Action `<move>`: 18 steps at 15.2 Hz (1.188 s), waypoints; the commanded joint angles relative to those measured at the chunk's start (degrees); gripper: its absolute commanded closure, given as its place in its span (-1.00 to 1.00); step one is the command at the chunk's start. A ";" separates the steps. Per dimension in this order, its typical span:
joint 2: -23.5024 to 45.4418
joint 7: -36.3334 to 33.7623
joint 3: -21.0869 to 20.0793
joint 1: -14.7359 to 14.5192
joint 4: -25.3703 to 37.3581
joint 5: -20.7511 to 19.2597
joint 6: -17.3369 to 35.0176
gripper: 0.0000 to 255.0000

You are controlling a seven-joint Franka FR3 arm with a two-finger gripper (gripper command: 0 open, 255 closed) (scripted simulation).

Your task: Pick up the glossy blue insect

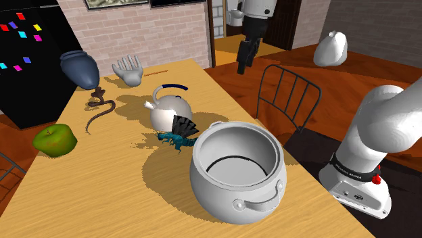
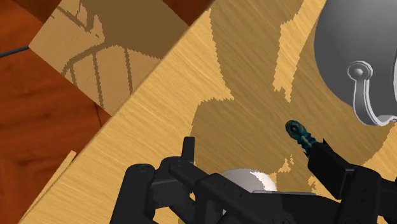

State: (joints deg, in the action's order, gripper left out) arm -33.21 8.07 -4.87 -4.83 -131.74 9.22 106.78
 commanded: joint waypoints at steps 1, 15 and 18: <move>3.24 -0.12 -1.77 -1.04 1.54 0.02 2.02 -1.00; 26.68 -3.53 -13.50 -6.70 16.73 -6.71 11.08 -1.00; 32.08 -4.91 -15.64 -8.16 20.96 -9.82 11.89 -1.00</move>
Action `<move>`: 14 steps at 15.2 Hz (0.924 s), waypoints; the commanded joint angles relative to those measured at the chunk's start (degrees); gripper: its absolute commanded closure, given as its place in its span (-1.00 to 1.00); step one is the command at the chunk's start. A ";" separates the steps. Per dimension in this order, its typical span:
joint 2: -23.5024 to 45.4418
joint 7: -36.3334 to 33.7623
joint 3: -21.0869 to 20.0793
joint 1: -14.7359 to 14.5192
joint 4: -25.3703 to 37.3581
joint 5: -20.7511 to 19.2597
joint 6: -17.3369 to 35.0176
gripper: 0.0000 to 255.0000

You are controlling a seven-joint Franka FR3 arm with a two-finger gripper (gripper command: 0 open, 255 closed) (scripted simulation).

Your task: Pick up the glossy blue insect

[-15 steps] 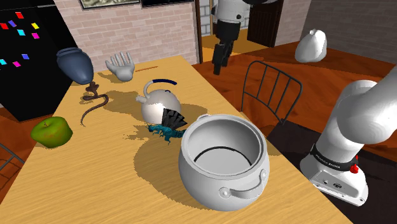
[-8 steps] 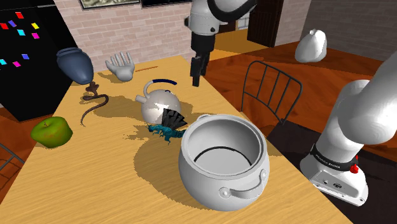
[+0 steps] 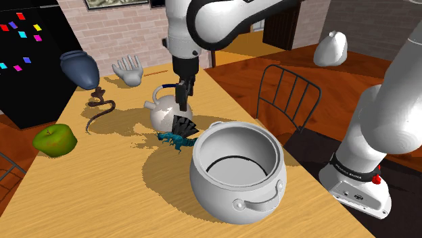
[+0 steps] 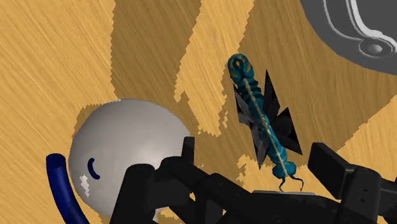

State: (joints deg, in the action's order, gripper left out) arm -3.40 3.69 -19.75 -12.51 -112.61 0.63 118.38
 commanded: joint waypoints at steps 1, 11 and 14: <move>4.10 -1.02 -1.39 -1.05 3.32 -2.38 0.46 -1.00; 10.39 -3.03 -2.64 -3.00 3.62 -6.48 5.69 -1.00; 10.57 -3.15 -2.65 -3.04 3.41 -6.59 6.06 1.00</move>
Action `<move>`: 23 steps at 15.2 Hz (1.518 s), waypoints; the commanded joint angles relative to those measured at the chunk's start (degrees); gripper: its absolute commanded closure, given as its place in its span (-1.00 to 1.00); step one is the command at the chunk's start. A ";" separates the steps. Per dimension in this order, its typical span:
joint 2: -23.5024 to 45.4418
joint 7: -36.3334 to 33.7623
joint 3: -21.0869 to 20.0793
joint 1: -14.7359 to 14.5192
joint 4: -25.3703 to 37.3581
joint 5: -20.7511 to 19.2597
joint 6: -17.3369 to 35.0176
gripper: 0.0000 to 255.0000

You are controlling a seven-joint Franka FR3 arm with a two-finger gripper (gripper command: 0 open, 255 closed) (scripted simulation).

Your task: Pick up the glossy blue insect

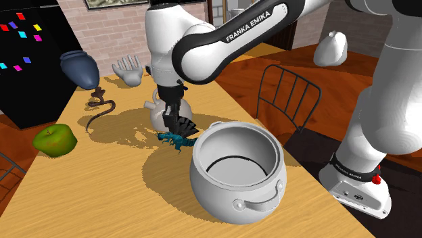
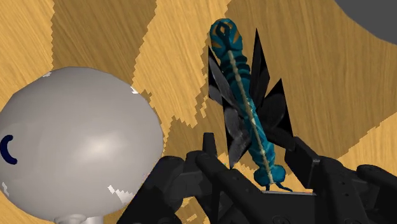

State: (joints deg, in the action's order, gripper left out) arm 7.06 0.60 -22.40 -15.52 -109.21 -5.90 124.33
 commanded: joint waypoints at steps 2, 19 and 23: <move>0.08 -0.05 0.00 -0.02 -0.09 -0.05 0.17 1.00; -1.72 0.96 -0.14 0.12 5.59 1.12 -7.11 1.00; -2.07 1.22 -0.18 0.12 8.25 1.37 -10.10 1.00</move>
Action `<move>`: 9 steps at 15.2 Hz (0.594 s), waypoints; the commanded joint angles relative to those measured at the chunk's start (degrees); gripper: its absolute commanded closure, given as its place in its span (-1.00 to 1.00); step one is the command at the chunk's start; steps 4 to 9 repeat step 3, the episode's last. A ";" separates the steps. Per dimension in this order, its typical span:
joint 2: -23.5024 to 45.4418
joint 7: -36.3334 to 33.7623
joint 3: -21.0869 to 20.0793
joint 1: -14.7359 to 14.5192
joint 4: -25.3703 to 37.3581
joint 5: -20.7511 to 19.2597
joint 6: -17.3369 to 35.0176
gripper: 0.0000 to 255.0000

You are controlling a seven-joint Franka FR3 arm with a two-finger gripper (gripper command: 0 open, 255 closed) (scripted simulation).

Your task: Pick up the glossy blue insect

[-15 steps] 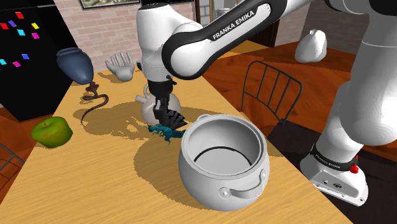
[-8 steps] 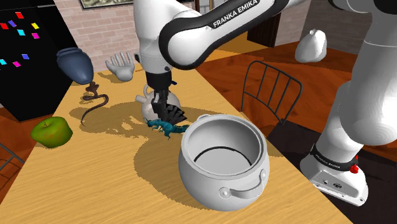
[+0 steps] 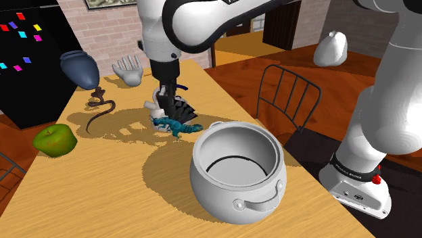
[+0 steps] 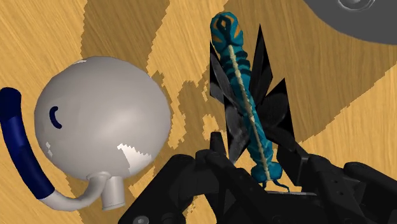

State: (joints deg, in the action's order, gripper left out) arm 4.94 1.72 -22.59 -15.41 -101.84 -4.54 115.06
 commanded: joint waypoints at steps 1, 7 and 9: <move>-0.01 0.15 0.00 0.01 1.59 0.06 -1.59 1.00; -0.02 0.16 0.00 0.01 1.69 0.07 -1.70 1.00; -0.02 0.16 0.00 0.01 1.69 0.07 -1.70 1.00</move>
